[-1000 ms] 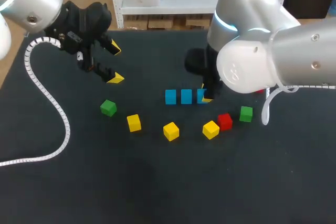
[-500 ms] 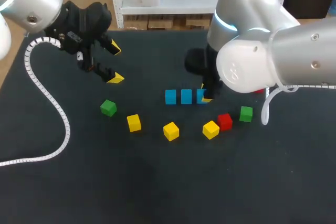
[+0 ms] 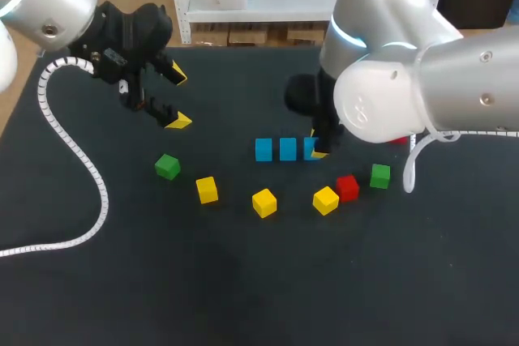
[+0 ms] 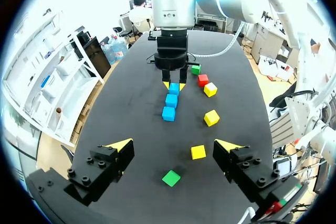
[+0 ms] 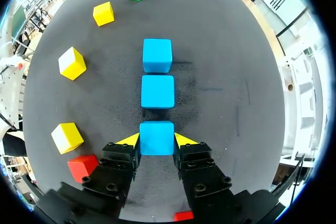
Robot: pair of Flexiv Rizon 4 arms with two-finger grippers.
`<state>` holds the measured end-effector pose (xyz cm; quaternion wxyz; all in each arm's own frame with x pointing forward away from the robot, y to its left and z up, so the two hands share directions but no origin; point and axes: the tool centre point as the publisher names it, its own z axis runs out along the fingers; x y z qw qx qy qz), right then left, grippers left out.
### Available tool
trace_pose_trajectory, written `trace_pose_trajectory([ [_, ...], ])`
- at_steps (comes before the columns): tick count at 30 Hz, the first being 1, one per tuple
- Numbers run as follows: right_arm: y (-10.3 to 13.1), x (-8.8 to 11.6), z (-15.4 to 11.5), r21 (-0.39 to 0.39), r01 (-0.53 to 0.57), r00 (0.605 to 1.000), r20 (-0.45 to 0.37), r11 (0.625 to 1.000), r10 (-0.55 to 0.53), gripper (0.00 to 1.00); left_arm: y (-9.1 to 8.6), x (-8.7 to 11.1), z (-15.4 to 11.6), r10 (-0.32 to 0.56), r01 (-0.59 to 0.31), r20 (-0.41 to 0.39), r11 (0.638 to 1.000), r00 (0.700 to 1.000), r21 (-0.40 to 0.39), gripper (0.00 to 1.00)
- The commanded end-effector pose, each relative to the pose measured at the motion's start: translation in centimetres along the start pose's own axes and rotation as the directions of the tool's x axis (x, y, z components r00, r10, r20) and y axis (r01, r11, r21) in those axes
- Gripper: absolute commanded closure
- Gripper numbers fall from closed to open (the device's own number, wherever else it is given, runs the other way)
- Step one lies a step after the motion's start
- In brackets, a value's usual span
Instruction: Place the blue cubes, place green cubes on the blue cubes, place the yellow cubes on the green cubes, then place the red cubes on the yellow cubes, and place purple cube on the red cubes.
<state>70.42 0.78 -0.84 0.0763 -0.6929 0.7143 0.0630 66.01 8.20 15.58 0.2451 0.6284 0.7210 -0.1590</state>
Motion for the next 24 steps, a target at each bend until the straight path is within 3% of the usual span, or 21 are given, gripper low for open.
trace_pose_trajectory([
  [1,-0.1,0.0,-0.1,-0.003,0.000,1.000,0.002,1.000,0.000,0.68,0.1,0.0,0.0,0.002,-0.002,0.001,1.000,1.000,0.002,0.00],
  [6,-0.1,0.0,-0.1,-0.005,0.002,1.000,0.005,1.000,-0.002,0.58,0.1,0.0,0.0,0.002,-0.002,0.001,1.000,1.000,0.002,0.00],
  [15,-0.2,0.1,-0.2,-0.006,0.005,1.000,0.007,1.000,-0.004,0.50,0.1,0.0,0.0,0.002,-0.002,0.001,1.000,1.000,0.002,0.00],
  [17,-0.2,0.1,-0.2,-0.006,0.005,1.000,0.008,1.000,-0.005,0.38,0.1,0.0,0.0,0.002,-0.002,0.001,1.000,1.000,0.002,0.00],
  [20,-0.3,0.0,-0.6,-0.004,0.005,1.000,0.010,1.000,-0.005,0.05,0.1,0.0,0.0,0.002,-0.002,0.001,1.000,1.000,0.002,0.00],
  [21,-0.3,0.0,-0.8,-0.001,0.007,1.000,0.015,1.000,-0.007,0.00,0.1,0.0,0.0,0.002,-0.002,0.001,1.000,1.000,0.002,0.00],
  [24,-0.4,0.1,-1.7,0.012,0.008,0.999,0.032,1.000,-0.008,0.00,0.1,0.0,0.0,0.002,-0.002,0.001,1.000,1.000,0.002,0.00],
])
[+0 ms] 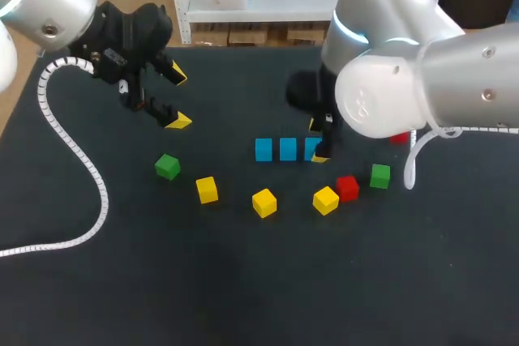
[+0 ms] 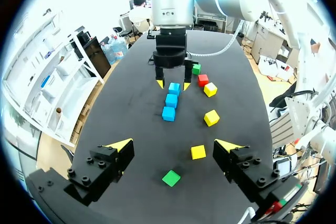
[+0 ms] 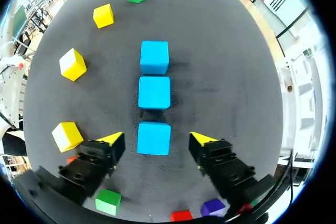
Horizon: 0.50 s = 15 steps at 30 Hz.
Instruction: Place the blue cubes, place green cubes on the blue cubes, place the yellow cubes on the green cubes, then place the red cubes on the yellow cubes, and place purple cube on the red cubes.
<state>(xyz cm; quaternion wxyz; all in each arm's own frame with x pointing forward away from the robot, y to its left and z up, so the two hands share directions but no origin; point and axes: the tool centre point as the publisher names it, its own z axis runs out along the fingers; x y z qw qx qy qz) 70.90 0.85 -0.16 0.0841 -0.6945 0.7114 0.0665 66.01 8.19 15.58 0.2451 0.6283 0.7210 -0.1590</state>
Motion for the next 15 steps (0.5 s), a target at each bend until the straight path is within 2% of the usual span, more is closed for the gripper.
trace_pose_trajectory([
  [1,0.0,0.3,-1.4,0.011,0.003,1.000,0.027,1.000,-0.003,0.00,0.1,0.0,0.0,0.002,-0.002,0.001,1.000,1.000,0.002,0.00],
  [8,0.1,1.1,-3.7,0.030,-0.009,0.997,0.079,1.000,0.007,0.00,0.1,0.0,0.0,0.002,-0.002,0.001,1.000,1.000,0.002,0.00],
  [15,1.4,2.2,-5.3,0.027,0.005,0.994,0.109,1.000,-0.008,0.00,0.1,0.0,0.0,0.002,-0.002,0.001,1.000,1.000,0.002,0.00],
])
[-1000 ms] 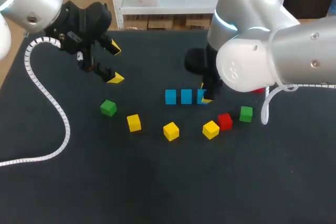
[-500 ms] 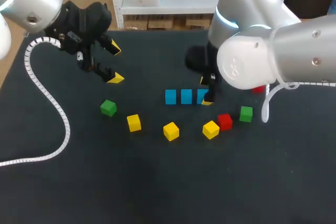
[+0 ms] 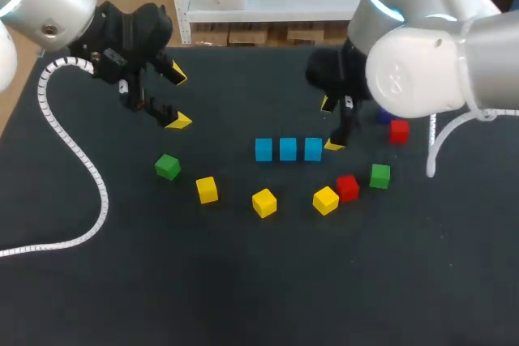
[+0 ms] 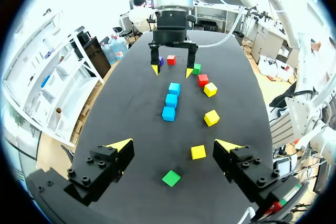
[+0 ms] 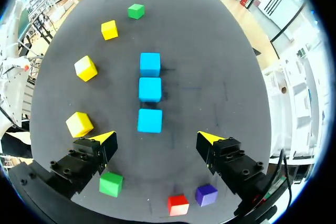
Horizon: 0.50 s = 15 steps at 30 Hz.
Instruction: Place the blue cubes, place green cubes on the blue cubes, place the yellow cubes on the green cubes, then place the red cubes on the yellow cubes, and place purple cube on the red cubes.
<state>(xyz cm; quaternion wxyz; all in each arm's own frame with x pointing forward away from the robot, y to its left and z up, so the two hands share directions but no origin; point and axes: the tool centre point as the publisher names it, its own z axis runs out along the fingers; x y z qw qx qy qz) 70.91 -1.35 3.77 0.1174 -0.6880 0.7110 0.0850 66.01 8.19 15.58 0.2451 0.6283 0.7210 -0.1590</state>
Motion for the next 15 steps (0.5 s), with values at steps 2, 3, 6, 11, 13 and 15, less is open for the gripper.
trace_pose_trajectory([
  [2,2.0,1.0,-1.5,-0.001,0.022,0.998,0.058,1.000,-0.022,0.00,0.1,0.0,0.0,0.002,-0.002,0.001,1.000,1.000,0.002,0.00],
  [3,2.3,1.2,-1.7,-0.002,0.024,0.998,0.063,1.000,-0.024,0.00,0.1,0.0,0.0,0.002,-0.002,0.001,1.000,1.000,0.002,0.00],
  [6,3.0,1.7,-2.3,-0.008,0.041,0.995,0.096,0.999,-0.040,0.00,0.1,0.0,0.0,0.002,-0.002,0.001,1.000,1.000,0.002,0.00],
  [11,3.0,1.7,-2.3,-0.008,0.041,0.995,0.096,0.999,-0.040,0.00,0.1,0.0,0.0,0.002,-0.002,0.001,1.000,1.000,0.002,0.00],
  [13,3.0,1.7,-2.3,-0.008,0.041,0.995,0.096,0.999,-0.040,0.00,0.1,0.0,0.0,0.002,-0.002,0.001,1.000,1.000,0.002,0.00],
  [15,3.0,1.7,-2.3,-0.008,0.041,0.995,0.096,0.999,-0.040,0.00,0.1,0.0,0.0,0.002,-0.002,0.001,1.000,1.000,0.002,0.00],
])
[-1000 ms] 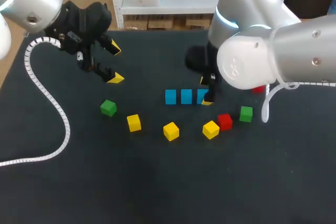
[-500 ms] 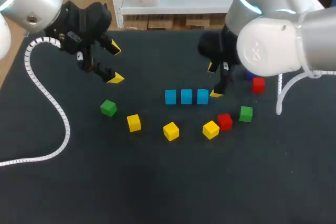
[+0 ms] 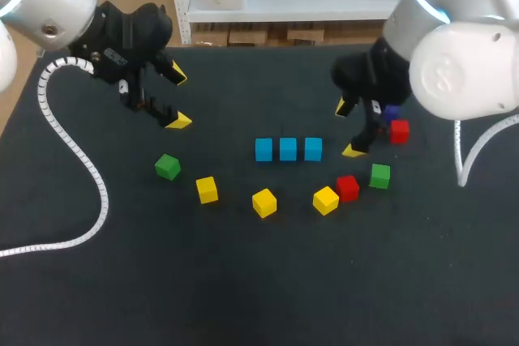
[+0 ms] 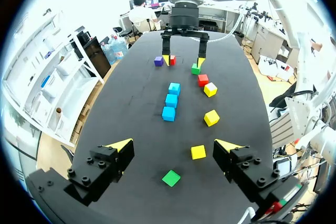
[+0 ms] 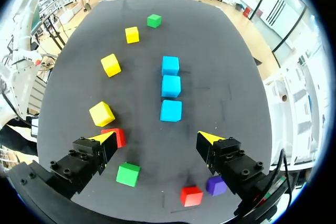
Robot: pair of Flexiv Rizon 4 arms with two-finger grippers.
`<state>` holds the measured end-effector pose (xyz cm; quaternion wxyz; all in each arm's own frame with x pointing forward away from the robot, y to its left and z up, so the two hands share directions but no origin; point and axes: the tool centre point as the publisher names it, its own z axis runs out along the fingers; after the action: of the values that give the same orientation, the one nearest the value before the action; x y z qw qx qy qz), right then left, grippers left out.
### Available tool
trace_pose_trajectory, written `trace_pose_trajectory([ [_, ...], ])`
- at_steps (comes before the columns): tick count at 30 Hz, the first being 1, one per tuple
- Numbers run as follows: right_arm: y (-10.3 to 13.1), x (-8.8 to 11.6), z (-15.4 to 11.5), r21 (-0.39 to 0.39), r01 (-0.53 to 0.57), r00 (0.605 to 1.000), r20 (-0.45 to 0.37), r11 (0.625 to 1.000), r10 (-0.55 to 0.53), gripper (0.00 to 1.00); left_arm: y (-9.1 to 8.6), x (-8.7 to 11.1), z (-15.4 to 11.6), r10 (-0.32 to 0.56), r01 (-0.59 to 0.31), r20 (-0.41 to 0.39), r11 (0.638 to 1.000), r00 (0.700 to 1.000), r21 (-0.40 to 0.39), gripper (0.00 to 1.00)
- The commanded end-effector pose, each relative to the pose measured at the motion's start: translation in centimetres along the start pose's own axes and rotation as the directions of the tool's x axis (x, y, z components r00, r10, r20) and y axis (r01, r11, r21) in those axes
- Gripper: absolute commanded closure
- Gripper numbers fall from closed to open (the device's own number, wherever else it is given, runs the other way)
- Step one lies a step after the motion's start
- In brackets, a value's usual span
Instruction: Place the blue cubes, place green cubes on the blue cubes, place the yellow cubes on the green cubes, then place the red cubes on the yellow cubes, and place purple cube on the red cubes.
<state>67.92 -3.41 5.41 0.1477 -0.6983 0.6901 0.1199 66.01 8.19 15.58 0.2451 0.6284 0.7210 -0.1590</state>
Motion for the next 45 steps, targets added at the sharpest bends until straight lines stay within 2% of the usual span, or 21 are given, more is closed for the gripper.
trace_pose_trajectory([
  [1,0.2,0.1,0.0,0.004,0.000,1.000,0.002,1.000,0.000,0.00,0.1,0.0,0.0,0.002,-0.002,0.001,1.000,1.000,0.002,0.00],
  [9,0.2,0.1,0.0,0.004,0.000,1.000,0.002,1.000,0.000,0.00,0.1,0.0,0.0,0.002,-0.002,0.001,1.000,1.000,0.002,0.00],
  [17,1.2,-1.8,-0.1,0.023,0.139,0.990,-0.018,0.990,-0.138,0.00,0.1,0.0,0.0,0.002,-0.002,0.001,1.000,1.000,0.002,0.00],
  [23,2.2,-2.9,-0.5,0.018,0.253,0.967,-0.024,0.967,-0.253,0.00,0.1,0.0,0.0,0.002,-0.002,0.001,1.000,1.000,0.002,0.00],
  [27,2.9,-3.4,-0.3,-0.048,0.336,0.941,-0.012,0.941,-0.337,0.00,0.1,0.0,0.0,0.002,-0.002,0.001,1.000,1.000,0.002,0.00],
  [35,4.4,-4.4,0.5,-0.098,0.414,0.909,0.002,0.905,-0.416,0.00,0.1,0.0,0.0,0.002,-0.002,0.001,1.000,1.000,0.002,0.00],
  [45,6.6,-5.7,1.2,-0.115,0.487,0.872,0.007,0.866,-0.490,0.00,0.1,0.0,0.0,0.002,-0.002,0.001,1.000,1.000,0.002,0.00],
])
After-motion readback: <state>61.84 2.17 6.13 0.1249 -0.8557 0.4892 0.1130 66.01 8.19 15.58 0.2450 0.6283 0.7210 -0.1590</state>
